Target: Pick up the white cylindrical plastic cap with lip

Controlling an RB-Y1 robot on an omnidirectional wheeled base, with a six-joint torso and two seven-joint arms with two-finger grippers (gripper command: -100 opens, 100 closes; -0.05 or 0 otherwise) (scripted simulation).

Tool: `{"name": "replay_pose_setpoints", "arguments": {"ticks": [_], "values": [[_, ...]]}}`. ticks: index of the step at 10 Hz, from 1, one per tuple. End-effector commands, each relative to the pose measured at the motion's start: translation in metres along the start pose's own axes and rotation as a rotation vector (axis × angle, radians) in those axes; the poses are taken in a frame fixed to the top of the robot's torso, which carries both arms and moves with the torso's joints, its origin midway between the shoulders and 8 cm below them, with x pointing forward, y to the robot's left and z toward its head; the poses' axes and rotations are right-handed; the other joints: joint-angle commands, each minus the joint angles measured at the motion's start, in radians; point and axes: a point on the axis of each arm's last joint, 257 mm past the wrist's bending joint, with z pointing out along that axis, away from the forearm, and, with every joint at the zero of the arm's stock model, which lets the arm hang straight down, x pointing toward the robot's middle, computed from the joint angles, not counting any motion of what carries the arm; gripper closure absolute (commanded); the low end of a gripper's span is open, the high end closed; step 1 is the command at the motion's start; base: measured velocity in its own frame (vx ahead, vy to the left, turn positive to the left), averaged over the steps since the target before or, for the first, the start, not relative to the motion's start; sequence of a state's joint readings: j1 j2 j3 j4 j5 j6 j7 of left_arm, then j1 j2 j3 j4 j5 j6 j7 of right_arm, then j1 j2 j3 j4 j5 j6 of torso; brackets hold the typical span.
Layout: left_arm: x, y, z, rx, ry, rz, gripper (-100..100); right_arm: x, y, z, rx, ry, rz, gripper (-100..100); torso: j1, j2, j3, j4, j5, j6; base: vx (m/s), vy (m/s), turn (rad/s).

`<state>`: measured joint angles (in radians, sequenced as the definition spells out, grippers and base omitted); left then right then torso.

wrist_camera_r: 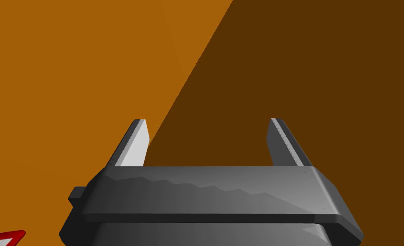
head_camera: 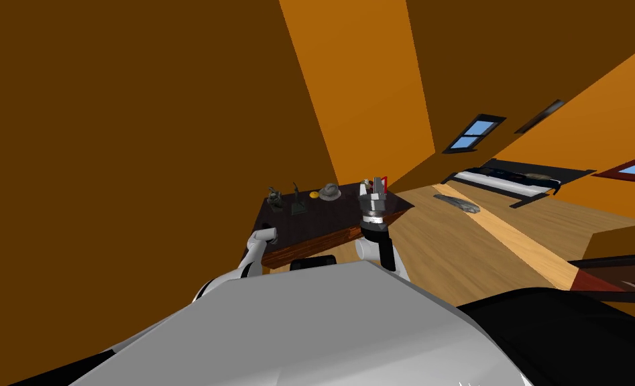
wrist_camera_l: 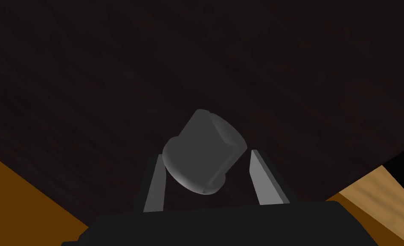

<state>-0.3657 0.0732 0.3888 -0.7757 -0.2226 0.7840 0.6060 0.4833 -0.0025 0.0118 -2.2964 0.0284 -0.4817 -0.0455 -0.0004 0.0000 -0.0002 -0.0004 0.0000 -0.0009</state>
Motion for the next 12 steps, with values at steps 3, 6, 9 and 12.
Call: {"name": "replay_pose_setpoints", "arguments": {"ticks": [3,6,9,12], "values": [[-0.001,-0.001,0.0,0.002,-0.001,0.001,100,0.0,0.0,0.0,0.0,0.0,0.0,0,0.0,-0.001,-0.001,-0.001,0.001,0.001,0.0,0.0,0.0],[0.006,-0.005,-0.005,-0.002,-0.002,-0.004,100,0.0,0.0,0.0,0.0,0.0,0.0,0,0.0,-0.002,-0.001,-0.001,0.001,0.001,0.0,0.005,-0.019],[0.015,-0.016,-0.014,-0.002,-0.006,-0.013,100,0.0,0.0,0.0,0.0,0.0,0.0,0,0.001,0.0,0.0,0.0,0.002,0.002,-0.03,0.022,-0.073],[0.016,-0.015,-0.013,-0.001,-0.005,-0.013,0,0.0,0.0,0.0,0.0,0.0,0.0,0,0.001,0.0,-0.001,-0.001,0.001,0.001,-0.014,0.002,0.0]]}}
